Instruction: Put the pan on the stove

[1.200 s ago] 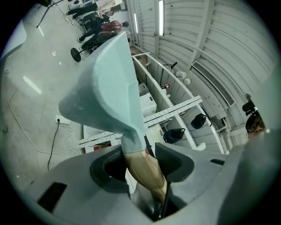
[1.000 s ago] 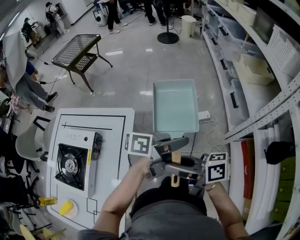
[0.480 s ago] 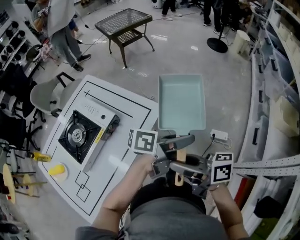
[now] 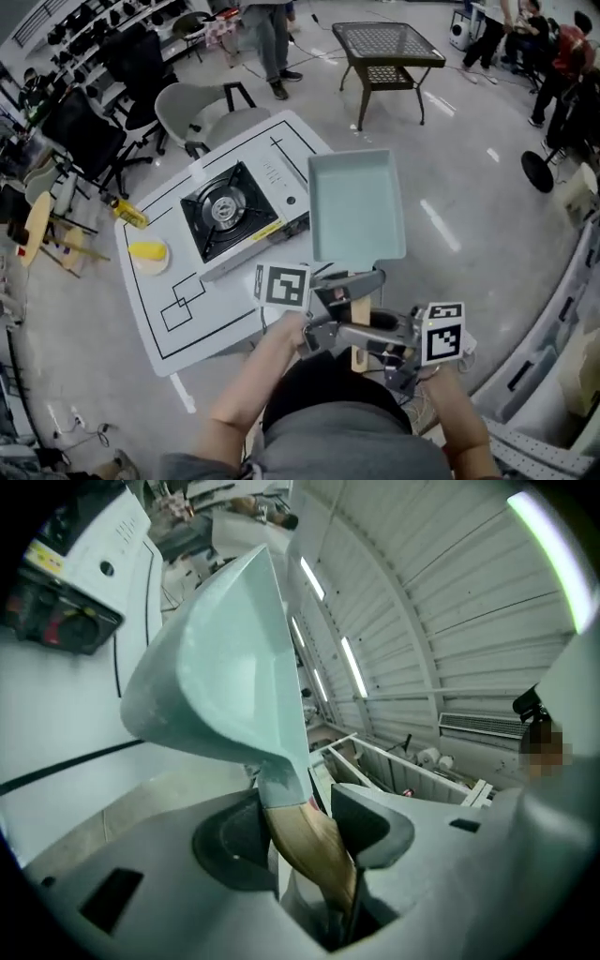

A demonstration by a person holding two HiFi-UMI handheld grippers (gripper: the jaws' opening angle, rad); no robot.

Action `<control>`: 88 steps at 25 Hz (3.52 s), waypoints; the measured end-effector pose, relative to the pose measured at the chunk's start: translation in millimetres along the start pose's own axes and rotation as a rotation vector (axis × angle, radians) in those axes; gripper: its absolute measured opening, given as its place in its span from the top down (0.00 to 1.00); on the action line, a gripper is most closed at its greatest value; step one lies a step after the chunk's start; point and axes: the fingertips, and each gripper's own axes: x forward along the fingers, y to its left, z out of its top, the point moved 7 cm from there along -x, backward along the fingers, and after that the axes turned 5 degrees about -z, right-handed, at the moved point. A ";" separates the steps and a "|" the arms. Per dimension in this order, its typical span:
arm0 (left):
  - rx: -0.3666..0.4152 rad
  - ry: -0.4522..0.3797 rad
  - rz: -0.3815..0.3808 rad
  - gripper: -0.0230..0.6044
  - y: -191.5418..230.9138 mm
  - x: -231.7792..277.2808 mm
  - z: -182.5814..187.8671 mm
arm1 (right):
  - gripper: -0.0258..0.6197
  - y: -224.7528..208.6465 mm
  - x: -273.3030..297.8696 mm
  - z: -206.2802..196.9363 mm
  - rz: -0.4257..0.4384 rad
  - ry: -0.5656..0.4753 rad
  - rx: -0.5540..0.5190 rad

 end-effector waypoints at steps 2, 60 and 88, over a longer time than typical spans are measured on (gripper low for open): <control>0.011 -0.073 0.060 0.68 1.4 -24.3 6.0 | 0.72 -2.0 18.9 3.8 0.049 0.070 0.000; -0.148 -0.562 0.216 0.68 86.8 -232.7 111.4 | 0.71 -74.1 249.1 60.1 0.220 0.493 0.149; -0.200 -0.583 0.215 0.68 87.5 -233.4 112.9 | 0.69 -78.2 241.8 66.1 0.250 0.439 0.243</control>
